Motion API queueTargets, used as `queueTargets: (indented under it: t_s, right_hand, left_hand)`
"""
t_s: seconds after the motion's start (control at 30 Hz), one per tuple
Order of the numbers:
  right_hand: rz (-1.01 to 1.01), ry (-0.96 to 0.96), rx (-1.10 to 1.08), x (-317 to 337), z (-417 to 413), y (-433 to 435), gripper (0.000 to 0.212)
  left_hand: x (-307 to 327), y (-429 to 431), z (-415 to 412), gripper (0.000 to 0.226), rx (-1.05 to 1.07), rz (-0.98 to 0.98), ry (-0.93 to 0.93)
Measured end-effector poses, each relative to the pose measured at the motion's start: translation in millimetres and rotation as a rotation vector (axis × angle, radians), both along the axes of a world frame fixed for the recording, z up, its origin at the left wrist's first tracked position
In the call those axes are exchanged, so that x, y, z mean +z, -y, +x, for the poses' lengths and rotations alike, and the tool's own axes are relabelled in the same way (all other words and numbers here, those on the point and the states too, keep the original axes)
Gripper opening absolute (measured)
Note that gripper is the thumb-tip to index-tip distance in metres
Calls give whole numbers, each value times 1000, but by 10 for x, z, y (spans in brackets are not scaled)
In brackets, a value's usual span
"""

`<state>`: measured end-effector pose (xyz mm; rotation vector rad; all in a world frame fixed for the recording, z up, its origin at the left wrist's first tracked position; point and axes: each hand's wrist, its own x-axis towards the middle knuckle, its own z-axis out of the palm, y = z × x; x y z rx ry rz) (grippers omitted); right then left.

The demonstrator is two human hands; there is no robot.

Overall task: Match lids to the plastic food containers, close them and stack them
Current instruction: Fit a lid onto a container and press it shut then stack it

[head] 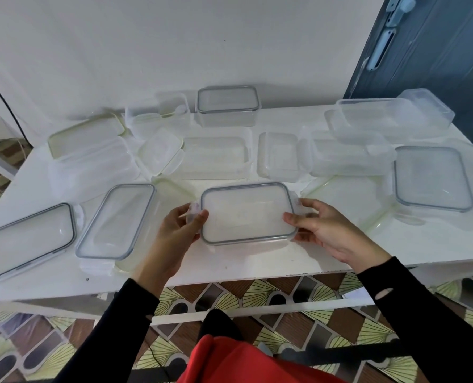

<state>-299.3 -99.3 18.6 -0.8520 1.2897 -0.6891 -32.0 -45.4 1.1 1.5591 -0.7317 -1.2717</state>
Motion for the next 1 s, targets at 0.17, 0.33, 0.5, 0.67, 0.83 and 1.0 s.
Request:
queueTargets:
  t_s: [0.17,0.33,0.5,0.67,0.83,1.0]
  right_hand:
    - [-544,-551,64,-60,19,-127,77]
    - [-1175,-682,373,-120,115,-221,33]
    - [-1303,-817,680,-362,97,-254,50]
    - [-1415,-857,670,-450,70,-208,47]
    - [-1459,-821,595,-483,85,-216,42]
    - [-1508,-845,562,-512,96,-201,40]
  left_hand:
    - [-90,-31,-154,51,57,-303,908]
    - [-58,-48,-235,37,-219,-679,1180]
    - [-147,-173,-340,60,-518,-650,1311]
    - [-264,-209,-351,60,-485,-718,1516]
    - [-347,-226,-407,56,-413,-749,1550]
    - [-348,-227,-418,55,-409,-738,1563]
